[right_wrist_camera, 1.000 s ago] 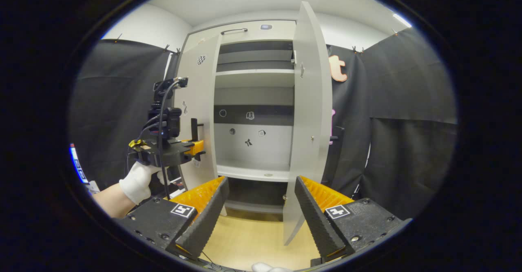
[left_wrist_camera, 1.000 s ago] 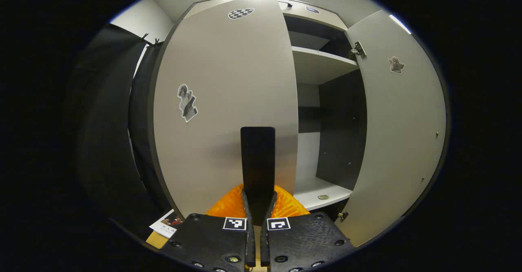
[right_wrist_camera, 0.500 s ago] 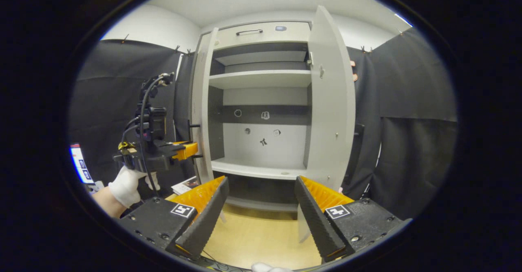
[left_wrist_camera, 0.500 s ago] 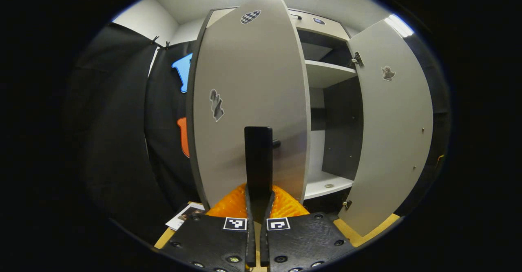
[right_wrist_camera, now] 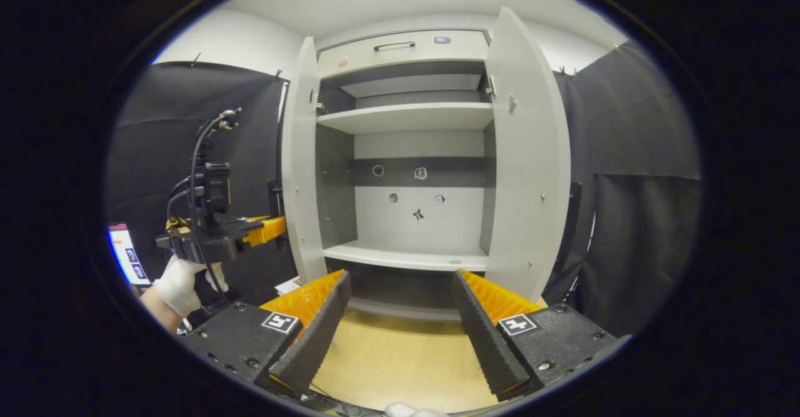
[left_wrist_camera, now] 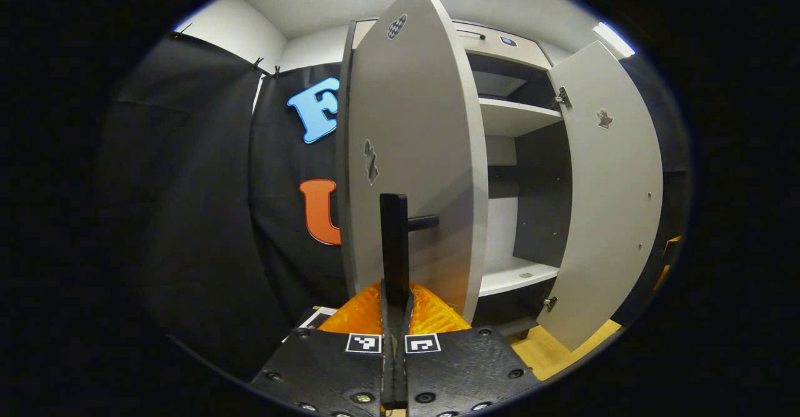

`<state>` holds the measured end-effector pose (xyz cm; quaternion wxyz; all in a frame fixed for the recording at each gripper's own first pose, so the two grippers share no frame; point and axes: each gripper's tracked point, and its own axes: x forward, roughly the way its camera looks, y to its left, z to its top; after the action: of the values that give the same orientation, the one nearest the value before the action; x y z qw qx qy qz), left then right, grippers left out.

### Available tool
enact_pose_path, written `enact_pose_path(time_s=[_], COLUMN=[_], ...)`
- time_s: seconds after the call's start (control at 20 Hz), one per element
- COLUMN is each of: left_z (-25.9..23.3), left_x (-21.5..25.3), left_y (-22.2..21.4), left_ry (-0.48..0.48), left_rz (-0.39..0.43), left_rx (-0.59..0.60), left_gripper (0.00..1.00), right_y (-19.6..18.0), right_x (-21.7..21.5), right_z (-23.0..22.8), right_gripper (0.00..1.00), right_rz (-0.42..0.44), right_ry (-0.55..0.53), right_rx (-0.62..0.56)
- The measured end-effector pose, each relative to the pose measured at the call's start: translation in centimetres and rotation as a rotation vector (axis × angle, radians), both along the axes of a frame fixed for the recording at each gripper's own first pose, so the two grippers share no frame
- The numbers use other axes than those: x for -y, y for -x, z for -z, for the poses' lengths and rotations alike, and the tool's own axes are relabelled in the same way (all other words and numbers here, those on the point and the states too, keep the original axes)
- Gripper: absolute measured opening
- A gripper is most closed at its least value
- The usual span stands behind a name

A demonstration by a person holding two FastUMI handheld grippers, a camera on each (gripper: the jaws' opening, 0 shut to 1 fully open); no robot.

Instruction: Open the right door of the double-door shoe cabinet with the right hand, and open the left door with the left hand.

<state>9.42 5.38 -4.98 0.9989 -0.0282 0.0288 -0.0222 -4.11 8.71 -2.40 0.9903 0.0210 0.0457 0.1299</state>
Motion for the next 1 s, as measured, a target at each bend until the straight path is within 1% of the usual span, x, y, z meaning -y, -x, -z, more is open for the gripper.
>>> enact_pose_path(time_s=[0.1,0.45,0.6,0.7,0.75,0.8,1.0], left_z=[0.0,0.5,1.1,0.9,0.8,0.9,1.0], left_x=[-1.6,-8.4,-9.8,-10.0,-9.9,-9.8,-9.8], left_y=[0.3,1.2,0.7,0.6,0.6,0.6,0.7], left_ry=[0.007,-0.058,-0.012,-0.066,-0.099,-0.112,-0.093], left_rz=[-0.013,-0.099,-0.035,0.004,0.009,0.009,-0.002], left_rx=[0.001,-0.003,0.01,0.021,0.029,0.024,0.022], left_gripper=[0.0,0.0,0.0,0.0,0.0,0.0,0.0], right_y=[-0.1,-0.1,0.0,-0.1,-0.1,0.0,0.2], right_x=[-0.5,-2.7,-3.4,-3.7,-3.8,-3.9,-4.0], right_z=[0.0,0.1,0.2,0.4,0.5,0.4,0.3], right_gripper=[1.0,1.0,1.0,1.0,1.0,1.0,1.0], right_rz=[-0.006,-0.029,-0.036,-0.035,-0.035,-0.035,-0.027], right_ry=[0.002,0.002,0.005,0.012,0.013,0.013,0.015], right_rx=[-0.001,0.001,-0.001,-0.006,-0.009,-0.009,-0.003])
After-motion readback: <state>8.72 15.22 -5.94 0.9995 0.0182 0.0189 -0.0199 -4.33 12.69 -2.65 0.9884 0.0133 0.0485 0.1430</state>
